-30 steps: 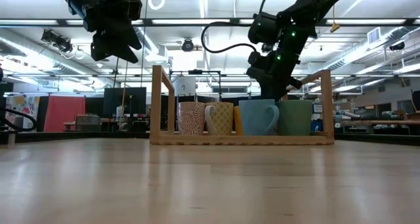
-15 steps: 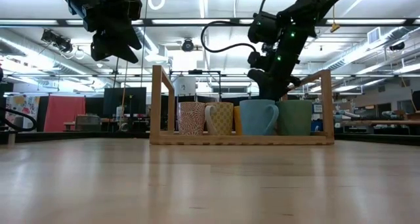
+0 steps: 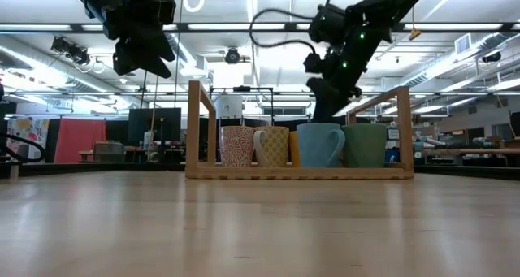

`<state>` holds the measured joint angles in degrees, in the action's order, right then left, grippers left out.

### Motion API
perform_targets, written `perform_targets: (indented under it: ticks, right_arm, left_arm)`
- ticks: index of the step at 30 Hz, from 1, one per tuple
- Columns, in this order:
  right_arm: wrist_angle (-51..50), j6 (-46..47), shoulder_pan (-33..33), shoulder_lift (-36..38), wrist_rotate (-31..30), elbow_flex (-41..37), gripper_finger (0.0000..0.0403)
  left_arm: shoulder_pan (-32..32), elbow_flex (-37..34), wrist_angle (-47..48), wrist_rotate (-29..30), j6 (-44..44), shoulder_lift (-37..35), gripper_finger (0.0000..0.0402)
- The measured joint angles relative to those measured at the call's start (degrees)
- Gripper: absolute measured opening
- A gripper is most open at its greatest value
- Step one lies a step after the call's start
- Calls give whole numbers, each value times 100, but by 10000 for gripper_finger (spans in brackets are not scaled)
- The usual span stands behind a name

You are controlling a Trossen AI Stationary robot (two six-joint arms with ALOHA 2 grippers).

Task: Place coffee mugs
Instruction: Put the blue patterned mug on the shelf

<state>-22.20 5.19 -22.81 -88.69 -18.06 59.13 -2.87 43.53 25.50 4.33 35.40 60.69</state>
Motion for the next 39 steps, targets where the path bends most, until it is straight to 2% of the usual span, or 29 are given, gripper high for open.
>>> perform_targets:
  ticks: [6,11,15,20,28,39]
  right_arm:
    - [379,-36,103,463,219,0,175]
    - [830,521,263,832,1160,2,175]
    - [1147,877,563,928,1765,2,175]
    - [1379,879,1153,922,2134,2,175]
    - [1378,881,2077,919,2112,2,175]
    - [1358,881,2822,919,2103,2,175]
  left_arm:
    - [1,0,-21,-336,-788,0,176]
    - [-134,0,-486,-1147,-905,0,176]
    - [-650,0,-773,-1254,-903,0,176]
    - [-1553,0,-804,-1027,-396,-2,176]
    - [-3075,0,-766,-380,789,-2,176]
    - [-4582,0,-402,99,2381,7,176]
